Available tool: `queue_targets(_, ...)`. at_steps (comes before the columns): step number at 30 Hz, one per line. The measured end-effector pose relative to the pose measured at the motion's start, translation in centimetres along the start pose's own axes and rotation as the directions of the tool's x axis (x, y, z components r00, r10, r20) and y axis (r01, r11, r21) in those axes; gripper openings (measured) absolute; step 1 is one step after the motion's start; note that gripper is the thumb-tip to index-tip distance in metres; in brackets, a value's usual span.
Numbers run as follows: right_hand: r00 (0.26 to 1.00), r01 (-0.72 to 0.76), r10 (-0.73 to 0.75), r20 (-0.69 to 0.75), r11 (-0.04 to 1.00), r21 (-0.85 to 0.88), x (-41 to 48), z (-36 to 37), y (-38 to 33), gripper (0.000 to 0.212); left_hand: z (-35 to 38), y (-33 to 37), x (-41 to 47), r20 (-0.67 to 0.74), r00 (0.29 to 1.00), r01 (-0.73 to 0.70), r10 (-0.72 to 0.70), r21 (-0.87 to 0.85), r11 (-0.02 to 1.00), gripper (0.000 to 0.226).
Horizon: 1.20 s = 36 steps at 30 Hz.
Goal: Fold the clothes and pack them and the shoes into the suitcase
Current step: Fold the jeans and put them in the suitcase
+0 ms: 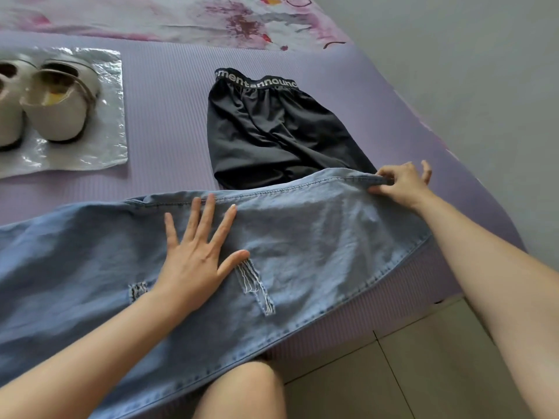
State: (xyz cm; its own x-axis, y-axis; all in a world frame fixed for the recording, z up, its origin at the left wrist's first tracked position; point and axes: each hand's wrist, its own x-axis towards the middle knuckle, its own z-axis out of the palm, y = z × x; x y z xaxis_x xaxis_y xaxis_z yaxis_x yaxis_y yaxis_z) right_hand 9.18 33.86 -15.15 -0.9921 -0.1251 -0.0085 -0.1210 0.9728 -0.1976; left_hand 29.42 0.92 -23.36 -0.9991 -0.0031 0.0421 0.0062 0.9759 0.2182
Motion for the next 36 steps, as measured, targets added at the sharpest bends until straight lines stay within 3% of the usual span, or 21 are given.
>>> queue_targets(3, 0.991, 0.003, 0.049, -0.123, 0.921, 0.389, -0.5, -0.6, 0.8, 0.018, 0.2, 1.7, 0.4, -0.013, 0.999, -0.031, 0.031, -0.016, 0.999, 0.076)
queue_targets(4, 0.988, -0.019, 0.084, -0.132, 0.903, 0.43, -0.7, -1.0, 1.2, 0.017, 0.4, 2.0, 0.6, -0.021, 0.999, -0.034, 0.034, -0.012, 0.999, 0.075)
queue_targets(6, 0.981, -0.079, 0.105, -0.165, 0.985, 0.156, -0.6, -1.6, 2.0, 0.015, 0.7, 2.3, 0.7, -0.023, 0.999, -0.042, 0.042, -0.005, 0.999, 0.074)
queue_targets(9, 0.979, -0.165, 0.136, -0.154, 0.968, -0.188, -0.7, -1.1, 1.6, 0.019, 1.3, 2.3, 0.8, 0.032, 0.999, -0.033, 0.032, 0.007, 0.999, 0.074)
queue_targets(12, 0.952, -0.227, 0.177, -0.248, 0.956, -0.186, -1.9, 0.5, 0.6, 0.053, 1.4, 2.3, 1.0, 0.078, 0.997, -0.014, 0.014, 0.006, 1.0, 0.075)
queue_targets(15, 0.925, -0.099, 0.093, -0.368, 0.995, 0.003, -5.2, 2.3, -1.9, 0.064, 0.9, 2.3, 0.6, 0.067, 0.997, -0.027, 0.027, 0.002, 1.0, 0.076)
queue_targets(18, 0.983, 0.078, -0.049, -0.175, 0.983, 0.163, -10.3, 5.1, -6.9, 0.069, 0.0, 1.8, -1.9, -0.046, 0.996, -0.071, 0.072, 0.025, 0.997, 0.071)
queue_targets(20, 0.991, 0.124, -0.118, -0.06, 0.987, 0.101, -12.7, 7.6, -8.7, 0.079, -0.2, 0.0, -4.2, -0.066, 0.997, -0.044, 0.05, 0.083, 0.996, 0.068)
queue_targets(22, 0.994, 0.106, -0.107, -0.034, 0.994, -0.022, -13.5, 9.5, -8.8, 0.086, -0.4, -2.7, -6.6, -0.039, 0.999, 0.028, -0.023, 0.132, 0.991, 0.069)
queue_targets(25, 0.998, 0.059, -0.06, -0.007, 0.996, -0.074, -13.1, 10.6, -8.4, 0.086, -0.5, -5.6, -8.4, 0.064, 0.987, 0.144, -0.151, 0.1, 0.985, 0.069)
queue_targets(31, 0.993, 0.021, -0.007, 0.12, 0.993, -0.12, -12.9, 10.0, -8.8, 0.087, -0.9, -5.3, -7.5, 0.148, 0.974, 0.169, -0.173, 0.035, 0.985, 0.082)
queue_targets(34, 0.993, -0.013, 0.022, 0.112, 0.996, -0.088, -13.6, 8.9, -10.5, 0.089, -3.2, -7.2, -7.4, -0.013, 0.991, 0.133, -0.133, 0.064, 0.989, 0.084)
queue_targets(36, 0.994, 0.106, -0.105, 0.017, 0.992, -0.071, -15.1, 8.5, -13.4, 0.083, -5.4, -9.7, -7.5, -0.111, 0.985, 0.143, -0.13, 0.118, 0.983, 0.076)
